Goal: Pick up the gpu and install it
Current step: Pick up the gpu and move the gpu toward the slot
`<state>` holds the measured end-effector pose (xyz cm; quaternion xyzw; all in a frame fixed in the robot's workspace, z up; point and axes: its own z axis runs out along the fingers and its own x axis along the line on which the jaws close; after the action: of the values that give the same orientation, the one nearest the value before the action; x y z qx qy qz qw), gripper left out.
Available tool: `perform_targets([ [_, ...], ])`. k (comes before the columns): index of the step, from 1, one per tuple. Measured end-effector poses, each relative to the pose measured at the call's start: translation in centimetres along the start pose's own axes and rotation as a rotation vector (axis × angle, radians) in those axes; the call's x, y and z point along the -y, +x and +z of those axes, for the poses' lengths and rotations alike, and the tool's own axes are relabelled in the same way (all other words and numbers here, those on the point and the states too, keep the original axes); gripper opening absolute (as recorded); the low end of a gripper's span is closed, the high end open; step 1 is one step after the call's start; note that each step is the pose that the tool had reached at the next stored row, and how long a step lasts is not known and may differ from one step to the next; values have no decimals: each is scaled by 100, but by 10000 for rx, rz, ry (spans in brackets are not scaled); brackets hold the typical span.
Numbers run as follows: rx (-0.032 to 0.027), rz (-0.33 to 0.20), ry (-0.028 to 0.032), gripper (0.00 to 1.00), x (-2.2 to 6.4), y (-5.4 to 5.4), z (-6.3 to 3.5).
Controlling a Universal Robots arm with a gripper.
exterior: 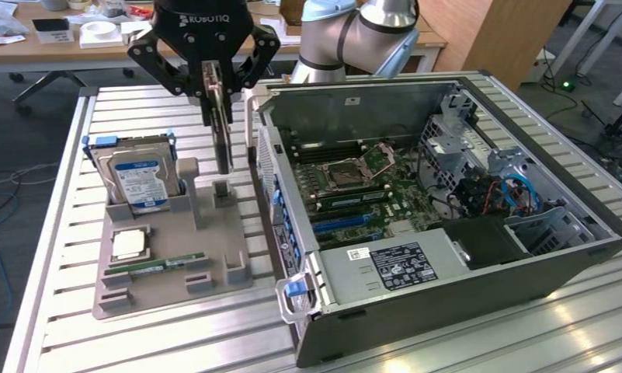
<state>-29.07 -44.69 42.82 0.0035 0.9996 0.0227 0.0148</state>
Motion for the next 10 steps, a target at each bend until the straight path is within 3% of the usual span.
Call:
perform_targets([
  [4, 0, 0, 0, 27, 0, -56, 2],
  [10, 1, -1, -4, 27, -1, -223, 8],
])
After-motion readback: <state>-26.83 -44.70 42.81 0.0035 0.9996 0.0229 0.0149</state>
